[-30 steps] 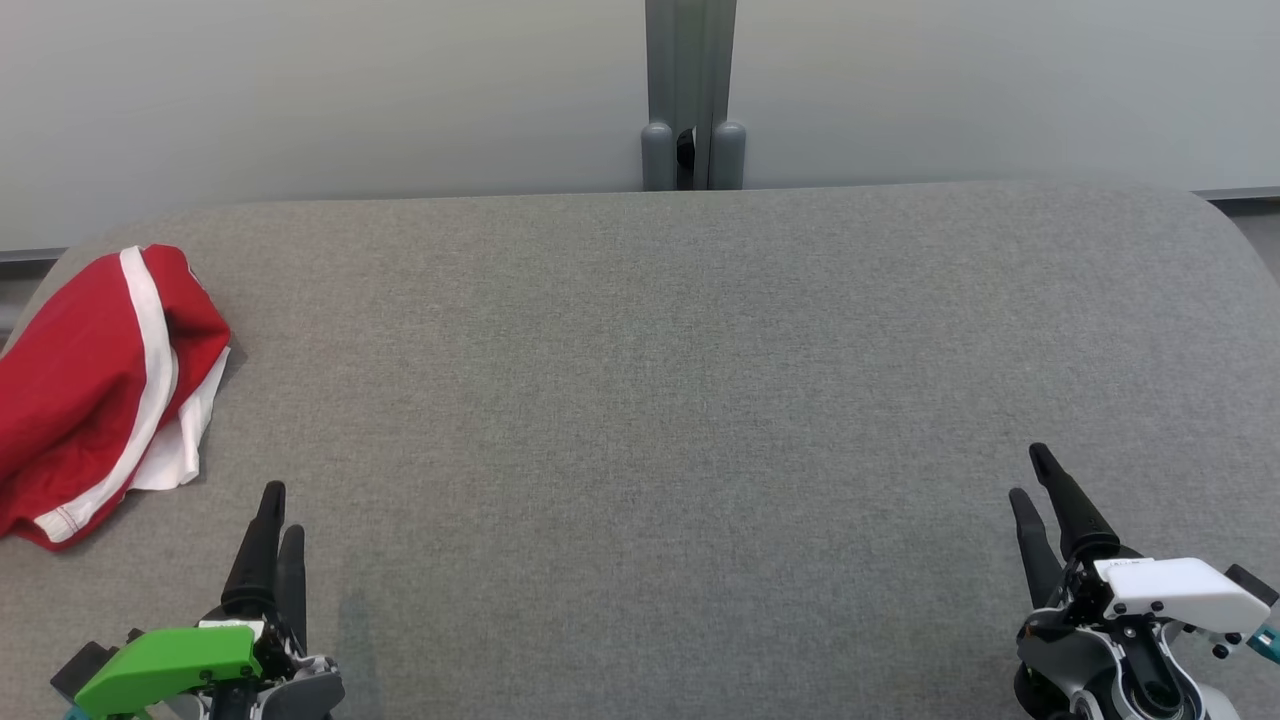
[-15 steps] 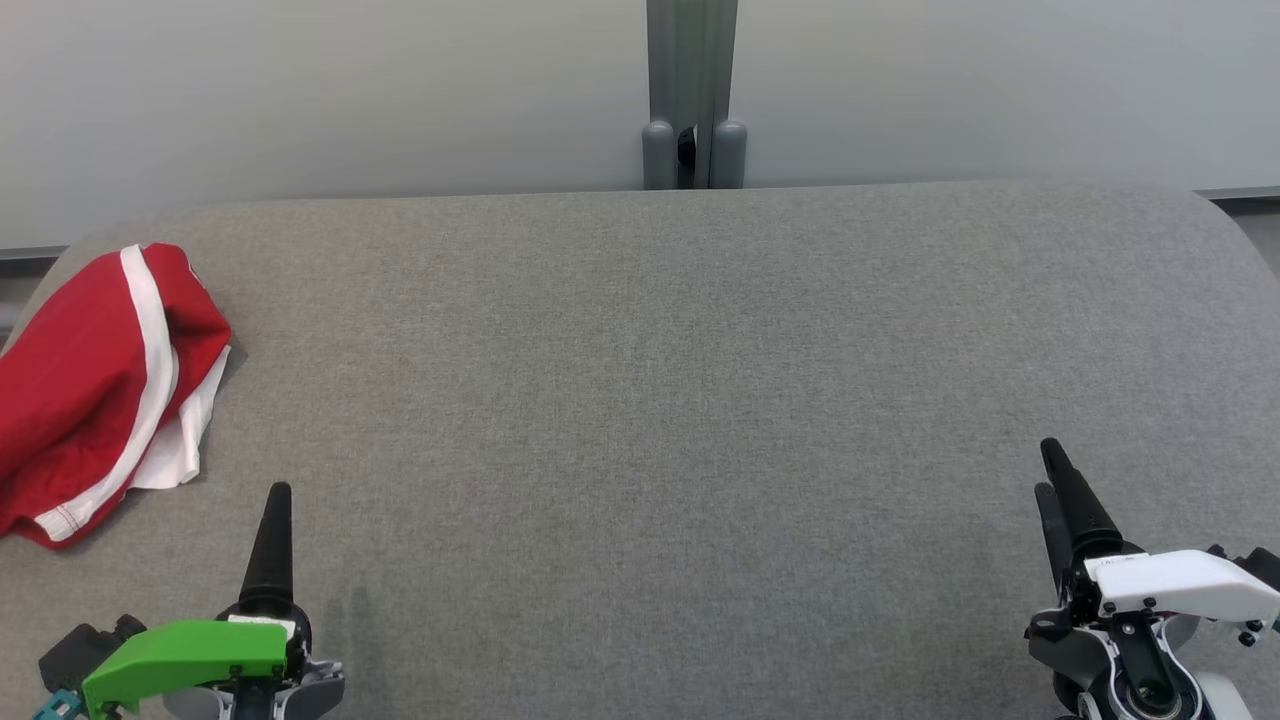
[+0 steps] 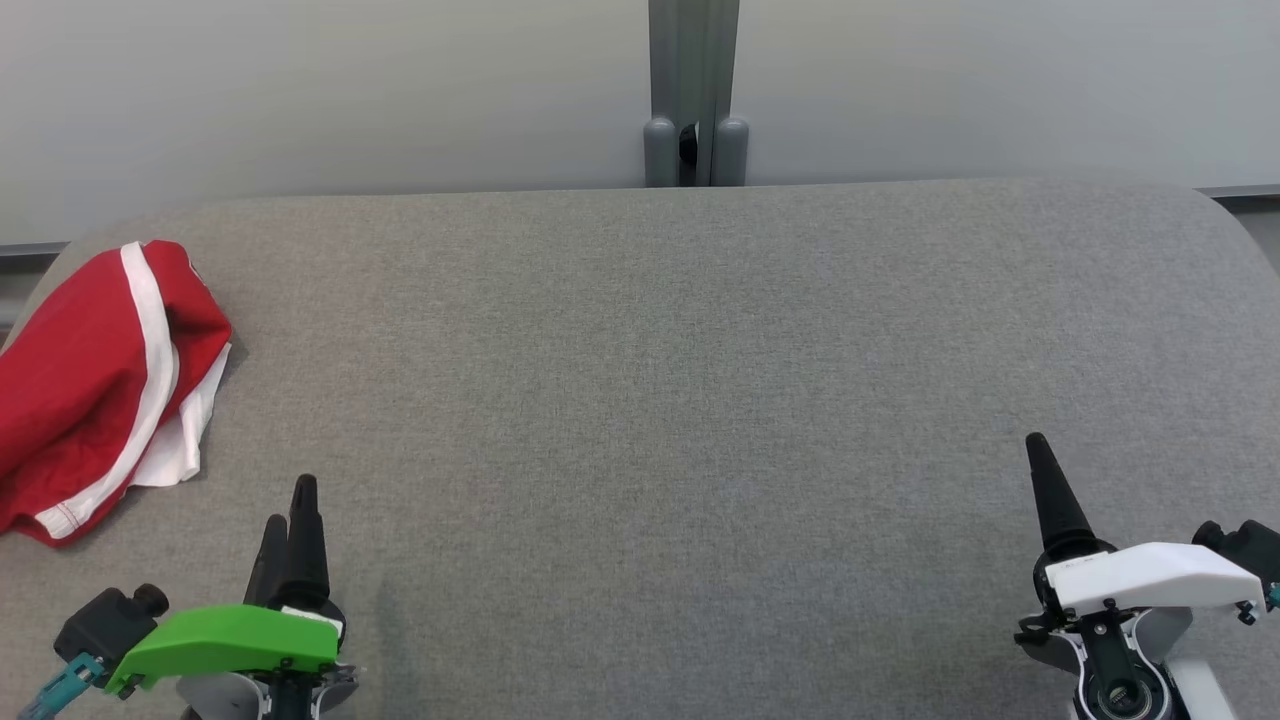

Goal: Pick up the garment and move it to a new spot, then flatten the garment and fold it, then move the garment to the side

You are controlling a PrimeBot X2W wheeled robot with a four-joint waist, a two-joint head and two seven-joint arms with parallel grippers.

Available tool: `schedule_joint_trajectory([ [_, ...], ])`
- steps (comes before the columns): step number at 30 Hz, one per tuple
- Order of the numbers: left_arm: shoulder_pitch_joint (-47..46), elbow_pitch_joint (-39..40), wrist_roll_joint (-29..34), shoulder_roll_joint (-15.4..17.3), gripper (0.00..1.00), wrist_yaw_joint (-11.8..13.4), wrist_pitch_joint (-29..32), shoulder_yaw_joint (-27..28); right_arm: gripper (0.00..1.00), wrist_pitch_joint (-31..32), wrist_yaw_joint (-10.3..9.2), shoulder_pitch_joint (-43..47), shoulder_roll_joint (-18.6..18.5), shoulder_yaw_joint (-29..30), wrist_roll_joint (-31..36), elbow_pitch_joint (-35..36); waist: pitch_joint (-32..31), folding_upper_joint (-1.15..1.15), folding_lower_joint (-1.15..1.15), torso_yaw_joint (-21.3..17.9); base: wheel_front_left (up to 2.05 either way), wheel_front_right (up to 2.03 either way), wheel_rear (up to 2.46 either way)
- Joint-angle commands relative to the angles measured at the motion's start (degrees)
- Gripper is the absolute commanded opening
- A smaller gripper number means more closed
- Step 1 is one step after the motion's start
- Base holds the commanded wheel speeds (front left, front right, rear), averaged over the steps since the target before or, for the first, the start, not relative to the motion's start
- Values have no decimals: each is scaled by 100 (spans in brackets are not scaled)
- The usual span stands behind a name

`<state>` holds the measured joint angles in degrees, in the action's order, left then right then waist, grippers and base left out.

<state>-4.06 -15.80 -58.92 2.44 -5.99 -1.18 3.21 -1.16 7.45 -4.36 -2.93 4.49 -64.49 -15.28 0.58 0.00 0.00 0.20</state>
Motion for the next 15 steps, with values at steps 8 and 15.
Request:
schedule_joint_trajectory([
  [8, -124, -25, 923, 128, 100, 157, -207, -190, 100, -209, 3, -142, -26, -126, 970, 90, 10, 0, 0, -3, 0, 0, 0],
  [15, -133, 63, 1474, 182, 100, 319, -343, -295, 100, -344, 3, -148, -1, -74, 1608, 182, 34, 0, 0, 4, 0, 0, 0],
])
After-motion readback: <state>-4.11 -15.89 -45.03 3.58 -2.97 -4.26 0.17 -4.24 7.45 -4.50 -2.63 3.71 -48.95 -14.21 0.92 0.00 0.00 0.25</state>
